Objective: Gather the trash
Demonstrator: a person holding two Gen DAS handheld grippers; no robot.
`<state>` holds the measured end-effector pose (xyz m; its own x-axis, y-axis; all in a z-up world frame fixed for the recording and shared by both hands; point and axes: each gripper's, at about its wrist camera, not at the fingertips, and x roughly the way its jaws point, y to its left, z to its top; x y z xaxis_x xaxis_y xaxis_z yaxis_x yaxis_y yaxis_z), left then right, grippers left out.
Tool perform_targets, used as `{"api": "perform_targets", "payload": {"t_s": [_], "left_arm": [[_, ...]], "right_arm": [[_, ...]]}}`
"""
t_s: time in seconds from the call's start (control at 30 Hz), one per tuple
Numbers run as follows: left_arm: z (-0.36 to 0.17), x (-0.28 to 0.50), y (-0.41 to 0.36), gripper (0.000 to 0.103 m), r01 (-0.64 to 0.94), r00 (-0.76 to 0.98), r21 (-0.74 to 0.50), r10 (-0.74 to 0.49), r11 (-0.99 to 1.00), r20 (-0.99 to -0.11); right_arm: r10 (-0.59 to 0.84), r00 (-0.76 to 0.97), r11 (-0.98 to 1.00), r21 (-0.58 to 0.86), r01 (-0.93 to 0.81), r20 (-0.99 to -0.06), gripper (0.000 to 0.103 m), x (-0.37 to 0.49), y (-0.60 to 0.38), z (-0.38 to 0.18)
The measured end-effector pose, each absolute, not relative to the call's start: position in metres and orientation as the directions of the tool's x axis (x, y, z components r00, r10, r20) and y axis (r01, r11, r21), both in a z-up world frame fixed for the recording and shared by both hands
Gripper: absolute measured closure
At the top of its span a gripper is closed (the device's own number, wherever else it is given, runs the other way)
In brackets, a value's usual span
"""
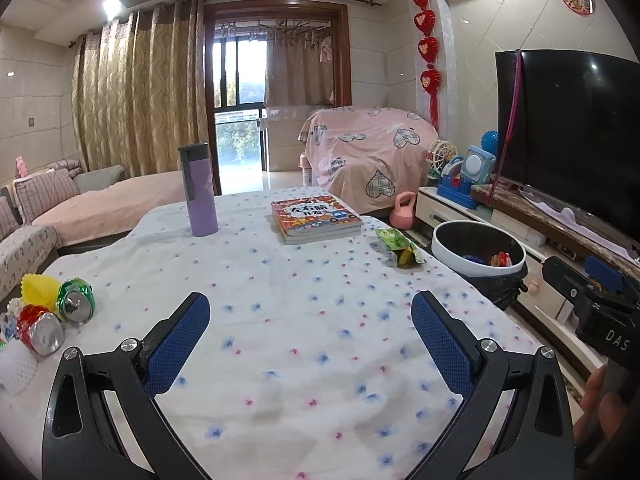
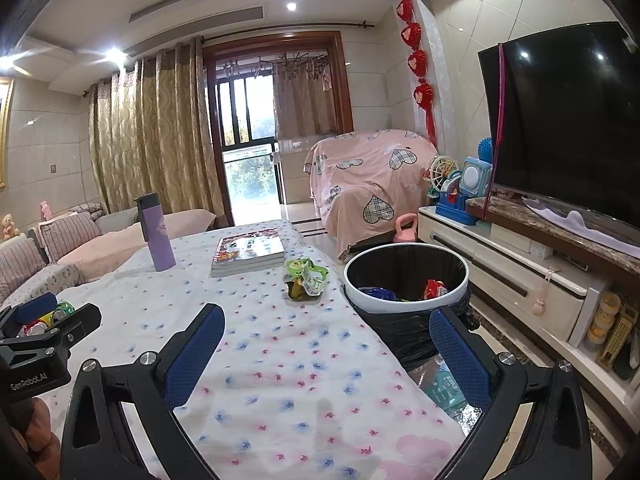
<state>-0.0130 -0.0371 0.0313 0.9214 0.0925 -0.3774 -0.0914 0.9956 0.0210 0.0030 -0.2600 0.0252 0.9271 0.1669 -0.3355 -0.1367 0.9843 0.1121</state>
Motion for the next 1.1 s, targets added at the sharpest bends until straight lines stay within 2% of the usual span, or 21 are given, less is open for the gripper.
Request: {"api": "perform_targets", "payload": {"t_s": [1.1], "left_arm": [[0.0287,-0.0139,-0.0345,0.0,-0.094,0.915,0.02,0.094,0.995,-0.391]], "right_arm": [[0.175,0.926,0.983,0.116,-0.144,-0.334,0.0,0.0014,-0.2565,0.0276]]}}
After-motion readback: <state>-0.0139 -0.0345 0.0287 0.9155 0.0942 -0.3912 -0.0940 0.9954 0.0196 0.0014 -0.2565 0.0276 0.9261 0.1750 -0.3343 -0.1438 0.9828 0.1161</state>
